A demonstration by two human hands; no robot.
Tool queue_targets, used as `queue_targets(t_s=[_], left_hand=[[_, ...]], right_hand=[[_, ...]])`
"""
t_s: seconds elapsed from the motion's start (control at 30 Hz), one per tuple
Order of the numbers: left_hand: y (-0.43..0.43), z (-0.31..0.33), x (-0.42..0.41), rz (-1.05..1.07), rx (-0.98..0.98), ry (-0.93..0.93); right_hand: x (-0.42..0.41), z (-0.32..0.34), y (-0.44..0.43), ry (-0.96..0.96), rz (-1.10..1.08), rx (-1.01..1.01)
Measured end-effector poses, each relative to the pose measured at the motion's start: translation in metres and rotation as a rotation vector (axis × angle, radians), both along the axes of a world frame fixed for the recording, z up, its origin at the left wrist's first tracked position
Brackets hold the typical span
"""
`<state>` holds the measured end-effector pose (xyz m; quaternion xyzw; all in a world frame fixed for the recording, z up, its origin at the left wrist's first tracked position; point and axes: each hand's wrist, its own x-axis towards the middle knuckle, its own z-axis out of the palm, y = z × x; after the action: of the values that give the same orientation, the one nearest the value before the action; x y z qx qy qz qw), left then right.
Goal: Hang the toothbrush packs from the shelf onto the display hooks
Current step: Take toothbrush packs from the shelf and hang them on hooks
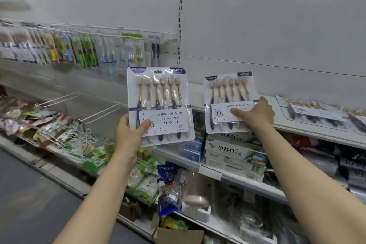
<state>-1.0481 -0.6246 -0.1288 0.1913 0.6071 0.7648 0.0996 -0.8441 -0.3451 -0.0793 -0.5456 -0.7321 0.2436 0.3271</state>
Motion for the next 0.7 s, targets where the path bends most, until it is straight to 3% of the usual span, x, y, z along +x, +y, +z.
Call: queue_targets(t_s=[0.1,0.33,0.47,0.7], left_hand=[[-0.026,-0.004,-0.012,-0.002,-0.005,-0.015],[-0.096,0.003,-0.08,0.026,0.076,-0.047],[-0.16,0.008,-0.153,0.026,0.086,-0.046],[-0.28,0.022,-0.295,0.026,0.048,0.005]], right_hand=[[-0.014,0.001,-0.024,0.24,0.03,-0.03],[-0.109,0.016,-0.124,0.427,0.287,0.024],[-0.191,0.015,-0.183,0.506,0.361,0.105],[-0.363,0.001,-0.288,0.642,0.406,0.01]])
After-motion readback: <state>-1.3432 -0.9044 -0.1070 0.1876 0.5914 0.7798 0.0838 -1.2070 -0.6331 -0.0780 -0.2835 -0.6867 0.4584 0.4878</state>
